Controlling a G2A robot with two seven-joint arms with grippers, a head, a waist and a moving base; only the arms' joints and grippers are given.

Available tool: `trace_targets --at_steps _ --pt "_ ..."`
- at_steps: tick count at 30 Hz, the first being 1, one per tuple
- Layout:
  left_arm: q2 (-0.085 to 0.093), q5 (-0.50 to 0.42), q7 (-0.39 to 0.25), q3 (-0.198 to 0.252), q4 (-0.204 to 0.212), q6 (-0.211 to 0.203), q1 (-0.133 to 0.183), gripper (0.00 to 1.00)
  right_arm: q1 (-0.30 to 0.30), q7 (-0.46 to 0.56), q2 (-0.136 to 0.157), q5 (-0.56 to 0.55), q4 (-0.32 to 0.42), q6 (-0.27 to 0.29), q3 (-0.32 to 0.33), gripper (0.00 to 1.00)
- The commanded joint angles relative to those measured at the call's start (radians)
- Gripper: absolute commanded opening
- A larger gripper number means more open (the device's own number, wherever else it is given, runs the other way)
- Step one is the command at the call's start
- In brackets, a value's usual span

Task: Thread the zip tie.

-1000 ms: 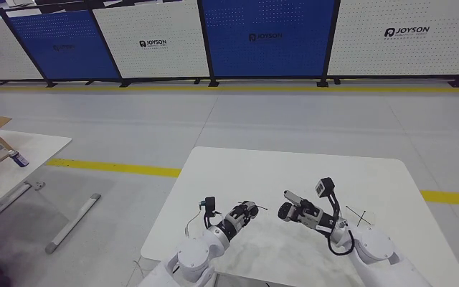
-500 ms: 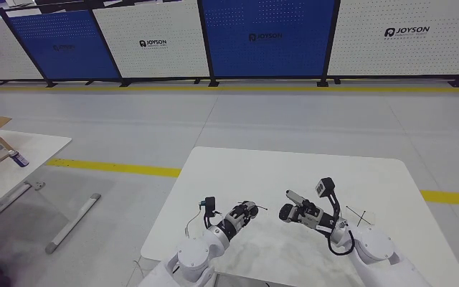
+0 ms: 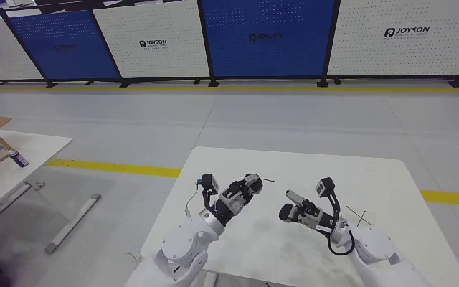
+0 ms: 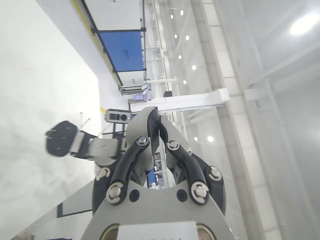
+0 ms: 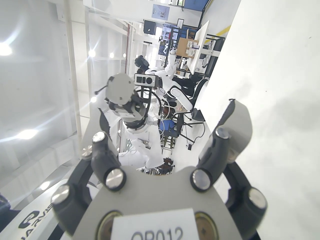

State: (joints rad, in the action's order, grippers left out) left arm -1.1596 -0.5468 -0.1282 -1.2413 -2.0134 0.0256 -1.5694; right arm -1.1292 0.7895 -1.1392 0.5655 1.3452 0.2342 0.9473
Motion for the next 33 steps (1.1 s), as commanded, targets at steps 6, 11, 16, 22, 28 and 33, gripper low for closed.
trace_targets --at_steps 6,11,16,22,28,33 --pt "0.000 -0.003 -0.003 -0.005 0.000 -0.004 -0.003 0.00 0.000 0.000 0.000 0.000 0.000 0.000 0.000 1.00" --pt "-0.001 -0.008 -0.004 -0.002 -0.002 -0.013 -0.002 0.00 0.000 0.000 0.000 0.000 0.000 0.000 0.000 1.00" --pt "-0.007 -0.101 -0.050 -0.017 -0.020 -0.149 -0.006 0.00 0.000 0.000 0.000 0.000 0.000 0.000 0.000 1.00" --pt "-0.006 -0.212 -0.127 -0.045 -0.029 -0.156 -0.012 0.00 0.000 0.000 0.000 0.000 0.000 0.000 0.000 1.00" --pt "-0.006 -0.212 -0.127 -0.045 -0.029 -0.156 -0.012 0.00 0.000 0.000 0.000 0.000 0.000 0.000 0.000 1.00" --pt "-0.006 -0.182 -0.111 -0.040 -0.039 -0.123 -0.009 0.00 0.000 0.000 0.000 0.000 0.000 0.000 0.000 1.00"
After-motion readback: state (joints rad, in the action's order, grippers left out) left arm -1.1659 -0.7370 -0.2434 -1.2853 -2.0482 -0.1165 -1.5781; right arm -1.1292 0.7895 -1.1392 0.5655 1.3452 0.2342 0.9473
